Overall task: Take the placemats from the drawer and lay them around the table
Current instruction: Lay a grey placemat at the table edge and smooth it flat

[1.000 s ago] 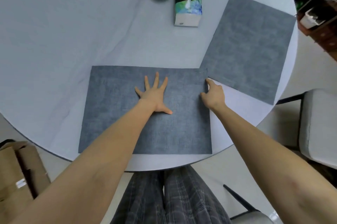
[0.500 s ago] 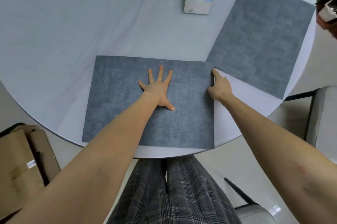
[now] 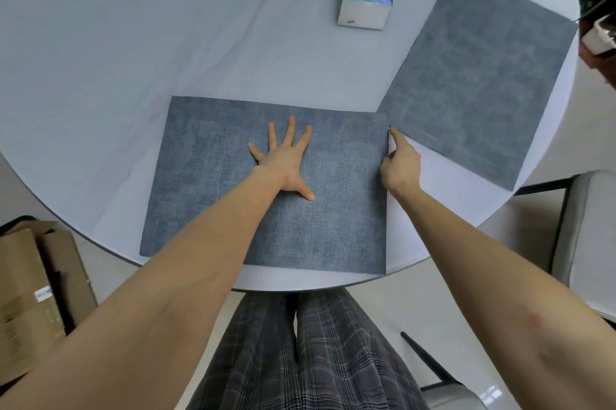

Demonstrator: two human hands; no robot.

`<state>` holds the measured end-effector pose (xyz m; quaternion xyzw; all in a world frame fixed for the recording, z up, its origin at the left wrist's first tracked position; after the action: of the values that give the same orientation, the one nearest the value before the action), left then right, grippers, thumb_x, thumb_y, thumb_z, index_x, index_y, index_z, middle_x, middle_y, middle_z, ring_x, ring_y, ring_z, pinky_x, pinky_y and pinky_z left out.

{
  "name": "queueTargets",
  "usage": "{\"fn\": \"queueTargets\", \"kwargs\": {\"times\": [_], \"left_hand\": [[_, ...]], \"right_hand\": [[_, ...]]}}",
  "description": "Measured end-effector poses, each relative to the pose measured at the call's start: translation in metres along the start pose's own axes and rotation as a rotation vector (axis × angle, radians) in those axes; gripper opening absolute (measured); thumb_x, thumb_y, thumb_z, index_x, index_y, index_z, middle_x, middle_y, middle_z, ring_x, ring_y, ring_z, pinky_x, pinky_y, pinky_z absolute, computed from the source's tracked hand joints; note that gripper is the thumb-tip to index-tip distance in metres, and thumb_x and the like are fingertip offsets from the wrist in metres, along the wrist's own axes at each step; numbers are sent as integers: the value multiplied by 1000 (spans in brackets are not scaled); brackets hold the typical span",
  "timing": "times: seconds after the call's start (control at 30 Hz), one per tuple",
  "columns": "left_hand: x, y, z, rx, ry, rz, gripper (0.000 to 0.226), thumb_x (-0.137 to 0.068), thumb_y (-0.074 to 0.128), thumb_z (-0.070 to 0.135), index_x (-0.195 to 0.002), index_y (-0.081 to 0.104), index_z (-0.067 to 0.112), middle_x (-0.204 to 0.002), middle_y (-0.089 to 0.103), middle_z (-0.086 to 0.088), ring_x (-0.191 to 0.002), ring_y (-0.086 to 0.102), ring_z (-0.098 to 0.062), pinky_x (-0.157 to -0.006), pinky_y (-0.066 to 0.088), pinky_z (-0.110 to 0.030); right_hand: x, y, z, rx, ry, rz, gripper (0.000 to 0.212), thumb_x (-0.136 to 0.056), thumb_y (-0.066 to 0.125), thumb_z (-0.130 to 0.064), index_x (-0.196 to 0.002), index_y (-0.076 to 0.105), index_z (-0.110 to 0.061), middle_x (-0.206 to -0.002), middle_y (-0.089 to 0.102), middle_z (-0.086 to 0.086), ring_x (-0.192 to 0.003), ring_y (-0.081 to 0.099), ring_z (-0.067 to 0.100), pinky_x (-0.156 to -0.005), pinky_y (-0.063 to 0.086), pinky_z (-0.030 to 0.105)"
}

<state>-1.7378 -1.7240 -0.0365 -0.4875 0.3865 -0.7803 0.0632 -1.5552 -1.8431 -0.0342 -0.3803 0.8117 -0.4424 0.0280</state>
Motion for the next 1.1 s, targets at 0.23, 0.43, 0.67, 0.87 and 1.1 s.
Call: {"fn": "queueTargets", "kwargs": {"times": [0.23,0.43,0.67,0.87,1.1], "left_hand": [[-4,-2,0,24,-7,24,143,-56,87,51,-150,-20,34,-153,-39,2,-141,-32,-32,-105,-4,-76],[-4,-2,0,19,-3,33,143,-55,87,51,-150,-19,35,-153,-38,2,-142,-31,-33,-105,-4,-76],[-4,-1,-2,-4,11,63,139,-58,85,54,-150,-18,33,-155,-35,2,-143,-29,-31,-106,-3,-74],[18,-4,-44,71,21,234,98,-82,70,44,-155,9,20,-163,-5,-6,-150,-3,-26,-118,12,-56],[73,-10,-193,307,-242,584,64,-82,71,35,-132,45,3,-152,27,-21,-141,26,-33,-112,31,-48]], "right_hand": [[-4,-3,-3,-36,63,16,59,-86,41,6,-141,40,-14,-112,63,18,-102,60,31,-84,43,32],[-4,3,0,6,64,6,59,-84,39,7,-140,39,-12,-106,62,21,-98,58,35,-83,43,35],[-3,2,-1,76,78,15,47,-87,40,6,-132,43,-4,-109,59,23,-100,56,36,-77,39,32],[15,11,-32,427,-57,74,42,-87,52,-8,-129,46,-6,-131,42,18,-118,41,36,-95,38,41],[97,111,-116,332,-378,-263,46,-87,60,-24,-129,49,-7,-132,45,17,-122,43,36,-103,35,40]]}}
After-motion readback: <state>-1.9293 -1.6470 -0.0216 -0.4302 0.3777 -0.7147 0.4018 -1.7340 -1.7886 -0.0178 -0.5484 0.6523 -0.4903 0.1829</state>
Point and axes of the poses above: each hand's wrist, its own x-axis away from the middle knuckle, its own y-axis out of the palm, z = x × y, the point moved 5 cm from there along -x, towards the middle knuckle
